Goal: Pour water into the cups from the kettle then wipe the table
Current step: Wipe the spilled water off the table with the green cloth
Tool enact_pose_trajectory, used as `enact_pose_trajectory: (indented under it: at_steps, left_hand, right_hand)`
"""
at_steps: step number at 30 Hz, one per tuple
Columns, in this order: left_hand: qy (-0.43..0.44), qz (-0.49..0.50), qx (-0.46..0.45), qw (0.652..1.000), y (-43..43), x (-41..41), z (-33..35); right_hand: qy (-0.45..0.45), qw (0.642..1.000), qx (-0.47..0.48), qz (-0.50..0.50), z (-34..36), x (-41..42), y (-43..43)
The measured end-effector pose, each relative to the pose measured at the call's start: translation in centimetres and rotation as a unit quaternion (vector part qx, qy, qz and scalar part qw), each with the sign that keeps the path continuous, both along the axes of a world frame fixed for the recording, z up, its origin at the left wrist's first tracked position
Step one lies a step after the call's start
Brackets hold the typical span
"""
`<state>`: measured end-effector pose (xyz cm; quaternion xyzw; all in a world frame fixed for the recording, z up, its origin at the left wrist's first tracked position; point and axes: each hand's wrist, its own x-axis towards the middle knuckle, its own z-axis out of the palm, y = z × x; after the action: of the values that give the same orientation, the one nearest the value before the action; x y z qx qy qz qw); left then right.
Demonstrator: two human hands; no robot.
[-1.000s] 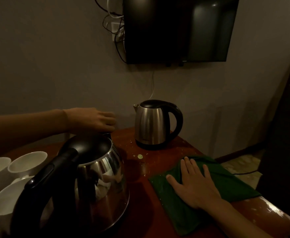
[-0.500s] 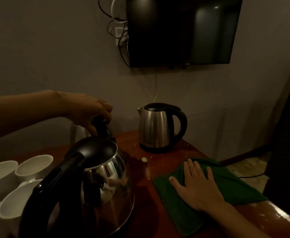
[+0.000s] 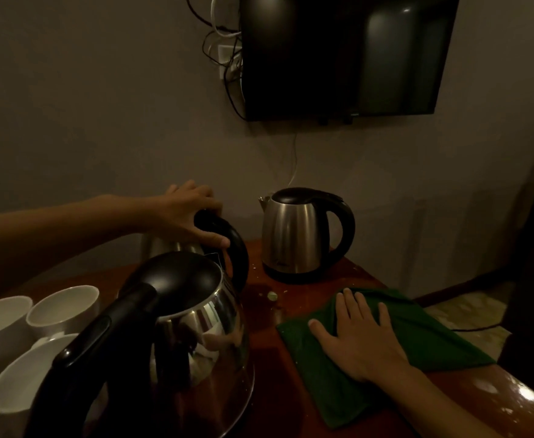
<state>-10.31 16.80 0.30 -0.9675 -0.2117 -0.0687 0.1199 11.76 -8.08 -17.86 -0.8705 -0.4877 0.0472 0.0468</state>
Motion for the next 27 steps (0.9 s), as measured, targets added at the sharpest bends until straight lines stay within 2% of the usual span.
enact_pose_trajectory:
  at_steps: [9,13,16,18,20,24,27]
  left_hand:
    - [0.007,0.044,-0.034,0.998,-0.7,1.2,-0.3]
    - [0.012,0.028,-0.051,0.998,-0.4,1.5,0.4]
    - [0.053,0.028,-0.095,0.994,-0.1,2.2,1.4]
    - [0.064,0.011,-0.158,0.985,0.0,3.5,2.5]
    - [0.052,0.016,-0.195,0.979,-0.2,5.8,3.8]
    - [-0.033,-0.046,-0.175,0.983,-1.2,12.2,5.8]
    - [-0.039,-0.088,-0.180,0.979,-2.4,15.9,6.1]
  right_hand:
    - [0.005,1.000,0.004,0.008,0.0,0.2,0.9]
    - [0.004,1.000,0.002,0.007,0.2,0.2,1.3]
    - [0.001,1.000,0.002,0.009,0.1,0.3,1.7]
    - [-0.004,1.000,0.002,0.011,0.0,0.4,1.9]
    - [-0.001,1.000,0.007,0.012,-0.1,0.6,2.2]
    - [0.000,1.000,0.002,0.006,0.0,1.2,2.8]
    - [0.012,1.000,0.007,0.001,0.5,1.2,2.8]
